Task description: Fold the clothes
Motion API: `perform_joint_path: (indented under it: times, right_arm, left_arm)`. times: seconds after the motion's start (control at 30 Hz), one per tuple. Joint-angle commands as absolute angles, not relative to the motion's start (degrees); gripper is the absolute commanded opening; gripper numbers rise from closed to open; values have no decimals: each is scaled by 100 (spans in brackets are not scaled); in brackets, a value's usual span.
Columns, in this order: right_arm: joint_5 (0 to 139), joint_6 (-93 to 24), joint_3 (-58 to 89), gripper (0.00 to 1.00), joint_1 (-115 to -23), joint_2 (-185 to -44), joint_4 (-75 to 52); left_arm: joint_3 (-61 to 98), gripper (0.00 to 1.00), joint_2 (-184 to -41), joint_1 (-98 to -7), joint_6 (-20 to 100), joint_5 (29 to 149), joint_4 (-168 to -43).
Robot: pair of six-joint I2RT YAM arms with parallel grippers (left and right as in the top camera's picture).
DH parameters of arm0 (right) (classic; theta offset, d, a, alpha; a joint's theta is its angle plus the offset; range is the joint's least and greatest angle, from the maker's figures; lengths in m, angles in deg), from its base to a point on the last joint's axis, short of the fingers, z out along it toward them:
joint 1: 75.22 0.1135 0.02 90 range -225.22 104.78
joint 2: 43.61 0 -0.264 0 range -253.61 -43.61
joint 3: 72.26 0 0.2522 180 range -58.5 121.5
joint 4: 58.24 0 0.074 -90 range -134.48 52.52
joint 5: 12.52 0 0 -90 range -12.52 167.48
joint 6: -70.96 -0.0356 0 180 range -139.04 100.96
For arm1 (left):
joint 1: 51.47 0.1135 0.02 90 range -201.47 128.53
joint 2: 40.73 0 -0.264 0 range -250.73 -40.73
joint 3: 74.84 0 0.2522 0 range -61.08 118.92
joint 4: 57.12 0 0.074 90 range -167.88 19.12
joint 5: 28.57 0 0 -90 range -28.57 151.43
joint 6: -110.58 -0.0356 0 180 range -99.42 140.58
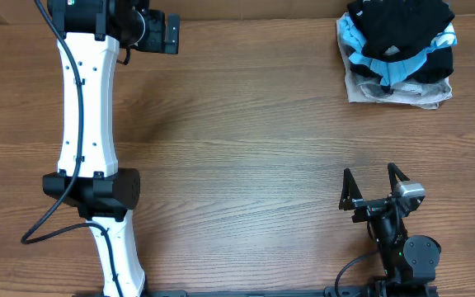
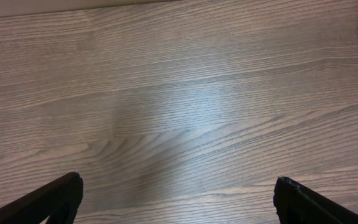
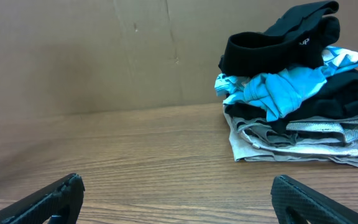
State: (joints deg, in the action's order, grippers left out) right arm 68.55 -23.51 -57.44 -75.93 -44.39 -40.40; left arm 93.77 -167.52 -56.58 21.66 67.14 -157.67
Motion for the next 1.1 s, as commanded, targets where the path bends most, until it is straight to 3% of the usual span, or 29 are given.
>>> perform_joint_path:
  times: [0.0, 0.57, 1.07]
  right_arm:
    - [6910, -2329, -5803, 100, -7565, -4378, -4062]
    - [6910, -2332, -5803, 100, -7565, -4378, -4062]
    - [6910, -2332, -5803, 100, -7565, -4378, -4062]
  left_arm:
    - [9368, 100, -16813, -5640, 2057, 6695, -15760]
    - [9148, 100, -16330, -5824, 2055, 6695, -15756]
    - [5305, 100, -13657, -6278, 2050, 6664, -15780]
